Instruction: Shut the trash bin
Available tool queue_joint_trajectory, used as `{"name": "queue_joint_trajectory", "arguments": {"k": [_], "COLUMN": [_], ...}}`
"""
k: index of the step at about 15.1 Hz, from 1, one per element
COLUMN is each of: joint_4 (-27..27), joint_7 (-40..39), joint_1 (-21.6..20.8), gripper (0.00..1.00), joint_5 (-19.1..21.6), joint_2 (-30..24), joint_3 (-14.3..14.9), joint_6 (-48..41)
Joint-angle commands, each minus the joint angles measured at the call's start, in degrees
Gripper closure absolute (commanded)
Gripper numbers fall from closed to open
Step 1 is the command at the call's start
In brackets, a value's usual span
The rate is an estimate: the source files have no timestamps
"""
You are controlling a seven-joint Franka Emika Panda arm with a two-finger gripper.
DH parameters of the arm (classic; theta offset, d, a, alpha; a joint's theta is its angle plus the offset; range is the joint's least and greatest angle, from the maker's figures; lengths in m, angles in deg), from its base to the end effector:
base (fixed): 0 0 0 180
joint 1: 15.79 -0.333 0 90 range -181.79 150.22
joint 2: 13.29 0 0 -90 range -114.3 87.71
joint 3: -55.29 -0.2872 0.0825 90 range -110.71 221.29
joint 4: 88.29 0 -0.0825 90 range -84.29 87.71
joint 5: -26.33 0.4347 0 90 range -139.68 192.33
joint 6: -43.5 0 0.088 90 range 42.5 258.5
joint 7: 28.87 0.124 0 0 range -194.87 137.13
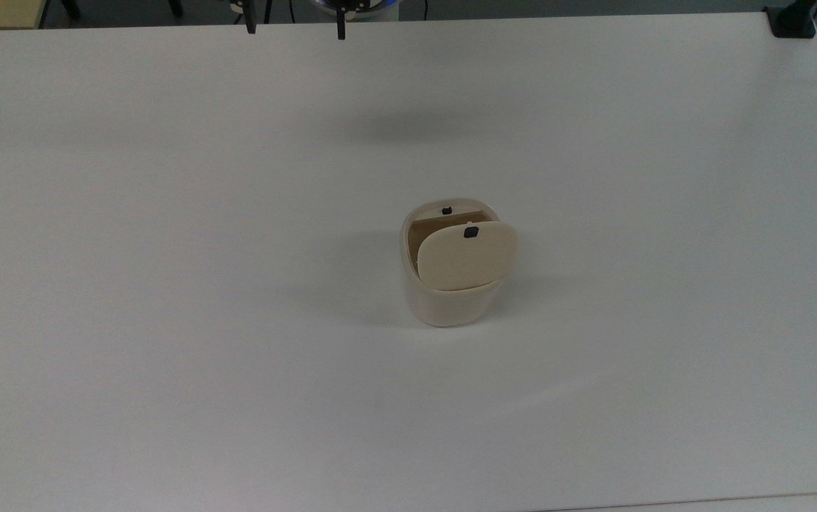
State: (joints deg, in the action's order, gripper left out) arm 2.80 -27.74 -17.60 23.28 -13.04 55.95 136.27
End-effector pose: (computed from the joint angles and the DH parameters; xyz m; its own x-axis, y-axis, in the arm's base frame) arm 0.6113 0.0059 0.5706 0.9997 0.0029 0.0259 0.0016 -0.9986 0.0527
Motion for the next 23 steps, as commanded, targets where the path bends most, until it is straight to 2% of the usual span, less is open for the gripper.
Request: {"name": "queue_joint_trajectory", "arguments": {"k": [1,7,8,10,12,14,15,18,20,23], "joint_4": [0.6,0.6,0.6,0.6,0.6,0.6,0.6,-1.2,-2.3,-2.3], "joint_7": [0.1,0.1,0.0,-1.4,-1.6,-1.6,-1.6,-3.9,-3.9,-3.2], "joint_1": [-0.2,-0.3,-0.3,-0.3,-0.5,-0.6,-0.6,-0.6,-1.3,-4.6], "gripper": [0.0,0.0,0.03,0.32,0.76,0.96,1.0,1.0,1.0,1.0], "joint_5": [0.1,0.1,0.1,0.2,0.2,0.1,0.1,0.3,0.1,0.1], "joint_2": [-1.0,-1.0,-0.9,-0.9,-0.9,-0.7,-0.6,2.8,5.9,9.1], "joint_3": [0.1,0.0,0.0,0.1,0.0,0.0,0.0,-0.3,-0.6,-0.6], "joint_6": [-0.9,-0.9,-0.9,-1.0,-0.9,-0.7,-0.4,3.8,10.3,22.5]}}
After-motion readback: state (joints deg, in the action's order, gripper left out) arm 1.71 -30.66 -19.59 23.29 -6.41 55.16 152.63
